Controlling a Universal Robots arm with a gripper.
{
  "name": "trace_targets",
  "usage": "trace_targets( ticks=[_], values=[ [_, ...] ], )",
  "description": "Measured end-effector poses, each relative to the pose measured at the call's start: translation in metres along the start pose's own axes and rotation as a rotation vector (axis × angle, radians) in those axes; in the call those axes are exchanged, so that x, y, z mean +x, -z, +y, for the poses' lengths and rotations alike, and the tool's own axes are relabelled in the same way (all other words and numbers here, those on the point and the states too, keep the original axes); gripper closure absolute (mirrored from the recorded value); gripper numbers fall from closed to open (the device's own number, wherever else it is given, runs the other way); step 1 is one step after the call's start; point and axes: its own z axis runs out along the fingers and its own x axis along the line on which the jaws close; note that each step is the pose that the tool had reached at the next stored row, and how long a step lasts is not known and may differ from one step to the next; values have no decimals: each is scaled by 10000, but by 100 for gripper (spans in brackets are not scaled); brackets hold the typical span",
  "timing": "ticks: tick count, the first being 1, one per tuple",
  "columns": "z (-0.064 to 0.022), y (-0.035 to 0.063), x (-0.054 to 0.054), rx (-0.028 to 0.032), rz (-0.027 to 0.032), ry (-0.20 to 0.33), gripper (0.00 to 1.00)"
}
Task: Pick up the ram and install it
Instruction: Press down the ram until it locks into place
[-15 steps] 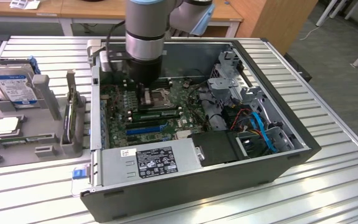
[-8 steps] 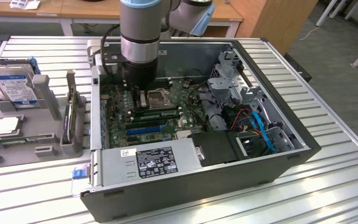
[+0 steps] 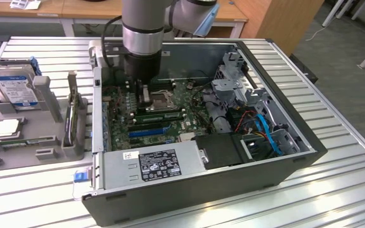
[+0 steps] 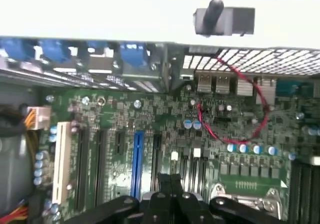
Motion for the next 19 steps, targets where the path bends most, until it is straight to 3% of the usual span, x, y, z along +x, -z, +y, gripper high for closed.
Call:
trace_targets(
  ticks=[9, 14, 16, 19],
  values=[
    [-397, 113, 27, -5, -34, 2, 89],
    [-613, 146, 50, -74, -39, 6, 89],
    [-643, 234, 58, -124, -39, 12, 89],
    [-647, 373, 69, -135, -39, 10, 89]
  ],
)
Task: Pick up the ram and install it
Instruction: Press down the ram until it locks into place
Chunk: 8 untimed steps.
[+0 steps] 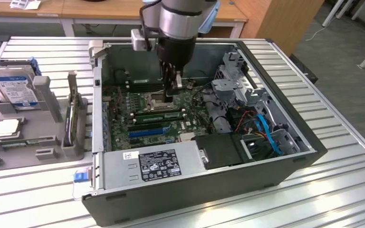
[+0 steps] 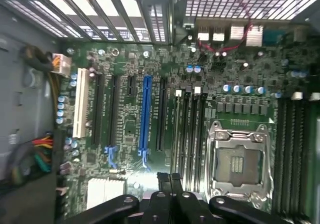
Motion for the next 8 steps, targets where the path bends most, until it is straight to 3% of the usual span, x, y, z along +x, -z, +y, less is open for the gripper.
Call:
trace_targets(
  ticks=[3, 8],
  values=[
    [-1, 135, 10, -9, 0, 3, 89],
    [-14, 276, 21, -23, 0, 3, 89]
  ],
)
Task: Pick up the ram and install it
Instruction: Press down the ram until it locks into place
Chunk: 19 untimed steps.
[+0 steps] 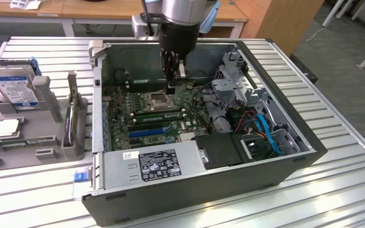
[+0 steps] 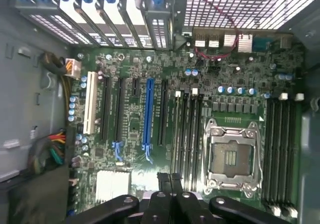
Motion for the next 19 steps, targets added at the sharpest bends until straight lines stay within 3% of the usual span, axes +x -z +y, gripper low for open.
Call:
trace_targets(
  ticks=[2, 19],
  values=[
    [-1, 52, 4, -4, 2, -1, 89],
    [-2, 86, 6, -7, 2, 1, 89]
  ],
)
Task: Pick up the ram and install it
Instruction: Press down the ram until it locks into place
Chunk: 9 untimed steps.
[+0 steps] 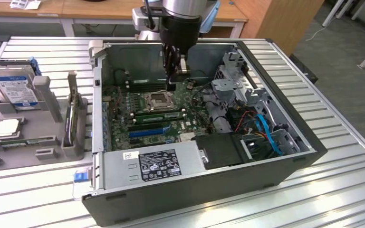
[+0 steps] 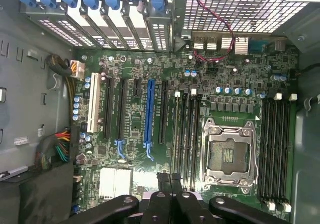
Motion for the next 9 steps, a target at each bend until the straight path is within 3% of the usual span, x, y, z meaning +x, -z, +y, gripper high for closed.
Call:
trace_targets(
  ticks=[9],
  values=[
    [0, 2, 0, -1, 0, 1, 89]
  ],
)
